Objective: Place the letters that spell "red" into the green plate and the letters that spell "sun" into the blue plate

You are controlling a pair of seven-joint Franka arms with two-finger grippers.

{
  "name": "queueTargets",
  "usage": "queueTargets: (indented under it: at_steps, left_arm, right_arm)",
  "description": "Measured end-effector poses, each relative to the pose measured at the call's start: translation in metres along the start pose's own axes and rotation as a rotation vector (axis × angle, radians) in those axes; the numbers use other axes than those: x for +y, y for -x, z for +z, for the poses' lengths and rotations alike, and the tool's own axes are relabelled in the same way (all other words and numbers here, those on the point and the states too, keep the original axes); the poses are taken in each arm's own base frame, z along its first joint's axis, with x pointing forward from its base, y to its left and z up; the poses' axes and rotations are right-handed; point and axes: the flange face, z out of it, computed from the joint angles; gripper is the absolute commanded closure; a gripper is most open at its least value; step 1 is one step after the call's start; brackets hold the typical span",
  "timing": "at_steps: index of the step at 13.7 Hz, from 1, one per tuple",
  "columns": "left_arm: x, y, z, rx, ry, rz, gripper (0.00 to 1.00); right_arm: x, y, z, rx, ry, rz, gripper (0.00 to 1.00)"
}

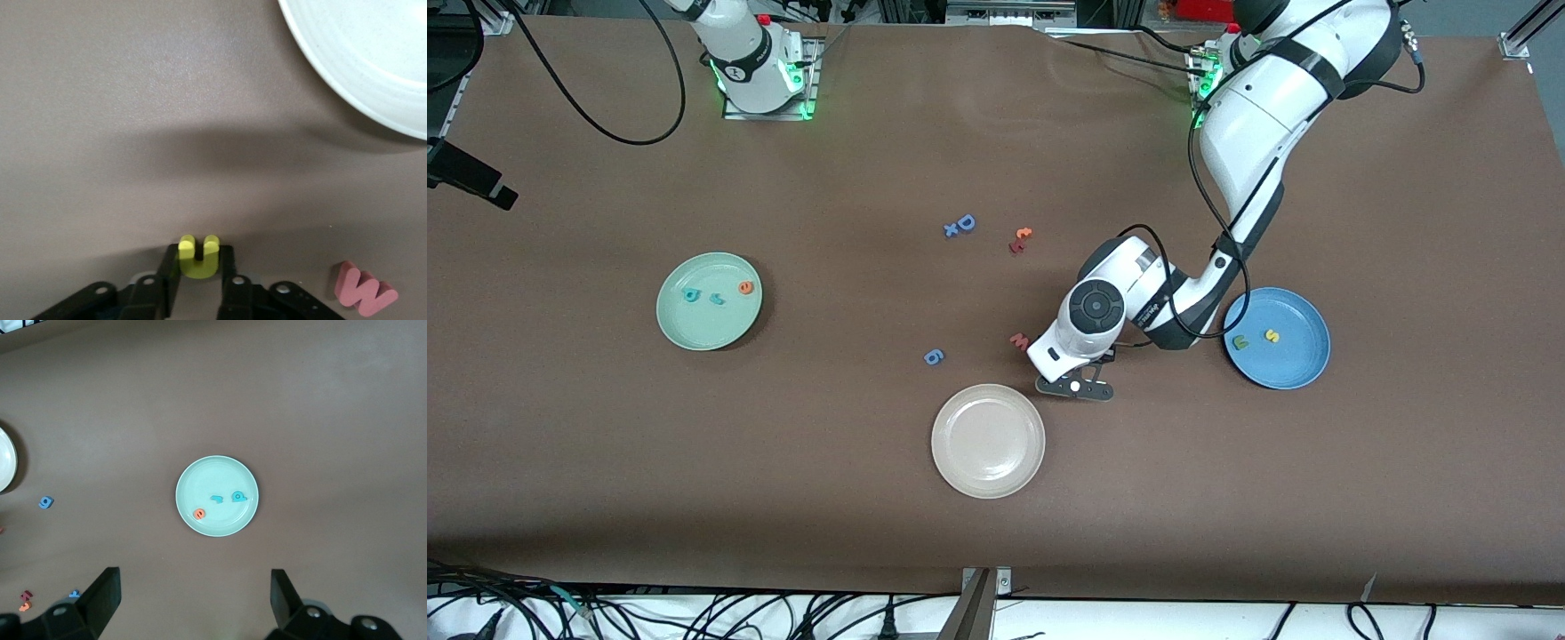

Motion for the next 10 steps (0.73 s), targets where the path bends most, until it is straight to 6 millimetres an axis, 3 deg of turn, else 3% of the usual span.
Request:
queueTargets:
  at_steps: [7, 10]
  left_arm:
    - [-0.005, -0.003, -0.001, 0.002, -0.001, -0.018, 0.79]
    - [-0.027, -0.011, -0.006, -0.026, -0.022, -0.056, 0.79]
  right_arm:
    - [0.000, 0.000, 0.000, 0.000, 0.000, 0.000, 0.00]
    - [0.000, 0.000, 0.000, 0.000, 0.000, 0.000, 0.01]
